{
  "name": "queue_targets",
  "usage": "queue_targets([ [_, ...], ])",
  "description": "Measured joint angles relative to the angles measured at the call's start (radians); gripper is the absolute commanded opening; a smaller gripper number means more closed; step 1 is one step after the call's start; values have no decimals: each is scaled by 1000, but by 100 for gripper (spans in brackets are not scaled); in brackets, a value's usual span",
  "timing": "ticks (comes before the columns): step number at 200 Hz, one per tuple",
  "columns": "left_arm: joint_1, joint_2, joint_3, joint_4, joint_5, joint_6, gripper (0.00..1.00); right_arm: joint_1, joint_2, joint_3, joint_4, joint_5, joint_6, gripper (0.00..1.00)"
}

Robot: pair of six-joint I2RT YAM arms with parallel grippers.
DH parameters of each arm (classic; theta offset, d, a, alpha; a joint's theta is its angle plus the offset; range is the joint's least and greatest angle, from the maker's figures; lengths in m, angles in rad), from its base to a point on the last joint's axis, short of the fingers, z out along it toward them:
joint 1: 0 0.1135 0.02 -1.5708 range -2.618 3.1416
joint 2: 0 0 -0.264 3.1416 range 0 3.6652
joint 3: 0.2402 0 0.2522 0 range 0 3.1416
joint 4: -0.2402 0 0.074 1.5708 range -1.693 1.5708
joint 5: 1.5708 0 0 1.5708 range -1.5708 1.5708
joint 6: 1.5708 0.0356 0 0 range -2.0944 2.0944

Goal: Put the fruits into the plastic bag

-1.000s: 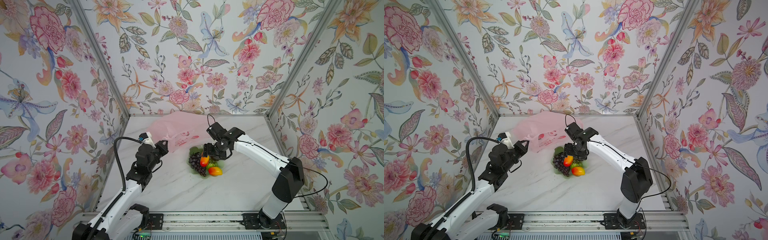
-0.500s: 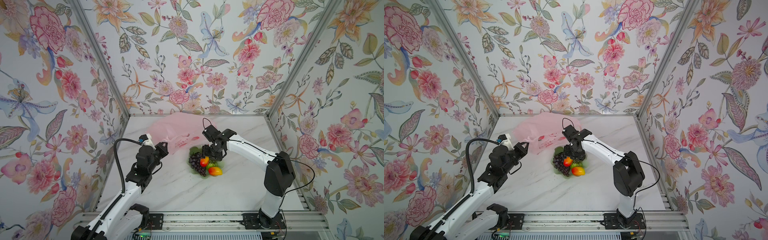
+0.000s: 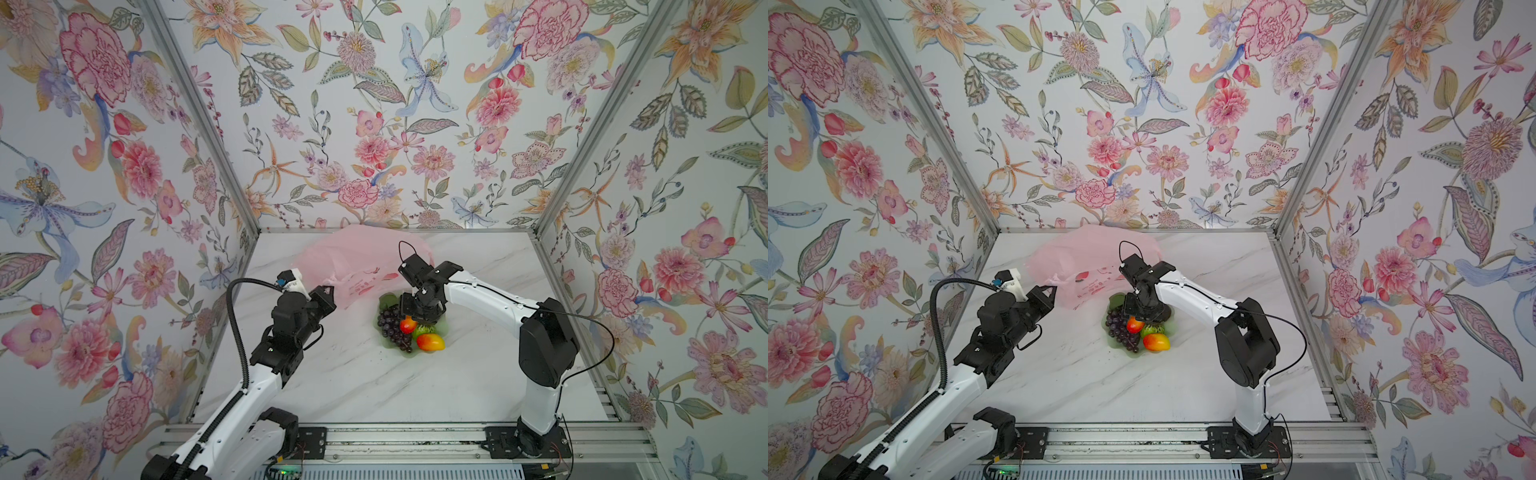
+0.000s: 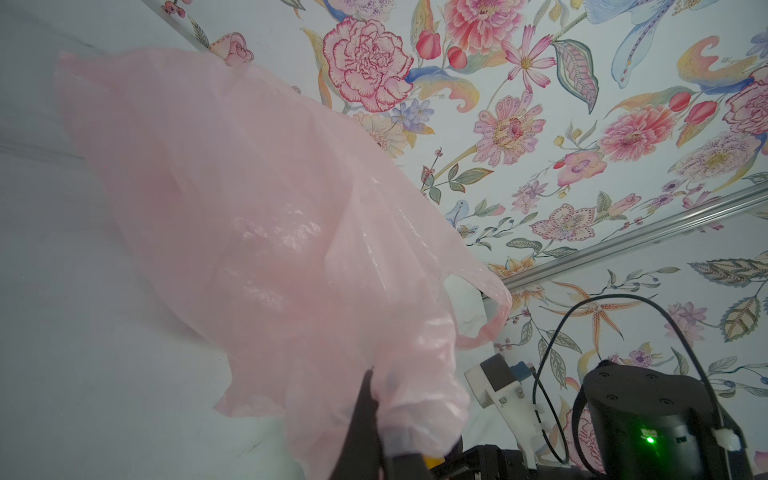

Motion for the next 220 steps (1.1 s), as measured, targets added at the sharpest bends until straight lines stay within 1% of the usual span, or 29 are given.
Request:
queue_targets([
  [6,0,-2,0,0,0,0,0,0,4,3,6,-2,2,65],
  [28,0,-3,0,0,0,2,0,0,10,6,21,-2,9,54],
  [68,0,-3,0,-1,0,10,0,0,19,7,29,-4,16,46],
  [143,0,4,0,-1,0,19,0,0,-10,6,31,-9,17,45],
  [194,0,14,0,0,0,18,0,-15,-164,-18,60,-50,17,44],
  [211,0,20,0,0,1,18,0,-28,-215,-45,91,-72,17,42],
  [220,0,20,0,0,1,18,0,-35,-237,-66,117,-90,16,40],
])
